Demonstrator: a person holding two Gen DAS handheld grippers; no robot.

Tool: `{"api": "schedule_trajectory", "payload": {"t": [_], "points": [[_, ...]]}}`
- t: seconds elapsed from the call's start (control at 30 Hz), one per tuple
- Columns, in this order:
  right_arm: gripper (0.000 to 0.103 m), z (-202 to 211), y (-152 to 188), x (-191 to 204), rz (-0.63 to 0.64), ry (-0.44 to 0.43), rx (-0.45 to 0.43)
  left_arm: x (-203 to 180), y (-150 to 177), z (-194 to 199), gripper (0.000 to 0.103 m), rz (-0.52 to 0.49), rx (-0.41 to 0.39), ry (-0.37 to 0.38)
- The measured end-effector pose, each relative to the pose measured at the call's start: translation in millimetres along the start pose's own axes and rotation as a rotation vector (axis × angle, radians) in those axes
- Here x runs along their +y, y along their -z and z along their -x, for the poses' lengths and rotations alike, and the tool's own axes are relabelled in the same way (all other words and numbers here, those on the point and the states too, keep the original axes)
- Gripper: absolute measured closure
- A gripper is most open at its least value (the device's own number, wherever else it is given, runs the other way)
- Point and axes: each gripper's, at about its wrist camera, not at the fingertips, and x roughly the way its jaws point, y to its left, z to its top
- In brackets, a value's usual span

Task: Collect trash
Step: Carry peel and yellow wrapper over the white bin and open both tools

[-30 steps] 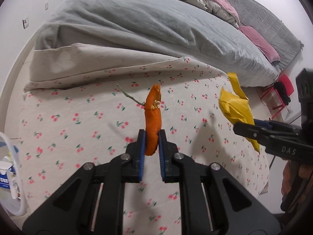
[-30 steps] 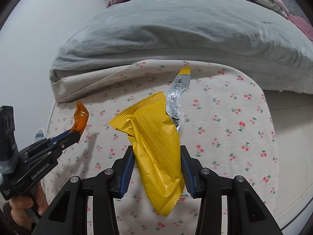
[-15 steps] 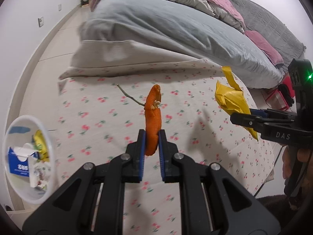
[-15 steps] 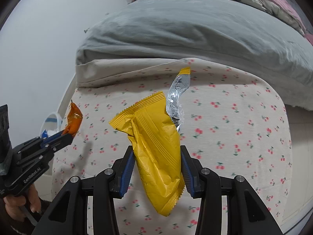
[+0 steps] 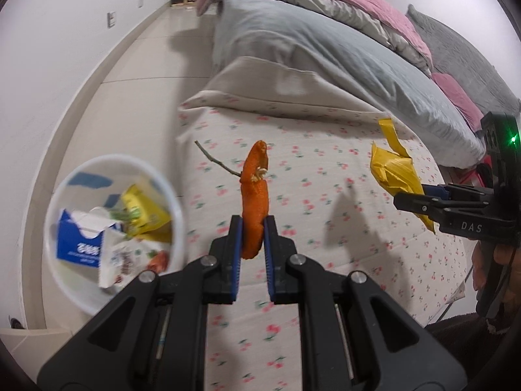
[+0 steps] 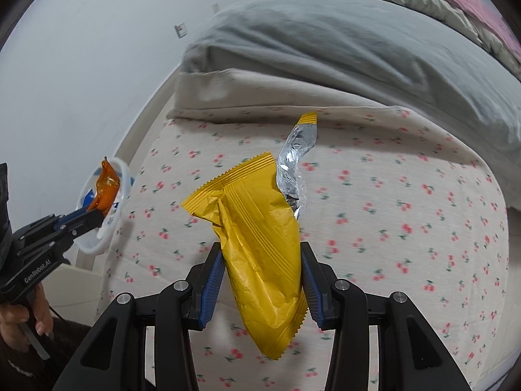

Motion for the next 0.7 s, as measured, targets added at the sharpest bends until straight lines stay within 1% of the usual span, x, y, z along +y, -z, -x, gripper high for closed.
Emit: {"api": "schedule_trajectory", "payload": {"t": [0.47, 0.7], "points": [[0.056, -31.5, -12.3, 78.0, 0.107, -0.035, 0.024, 79.2, 21.8, 18.7, 0.089, 0.114, -0.008, -0.055], [0.055, -47.2, -17.3, 118.1, 0.151, -0.056, 0.039, 113.6, 33.7, 21.9, 0.089, 0.168, 0.006, -0.081]]}}
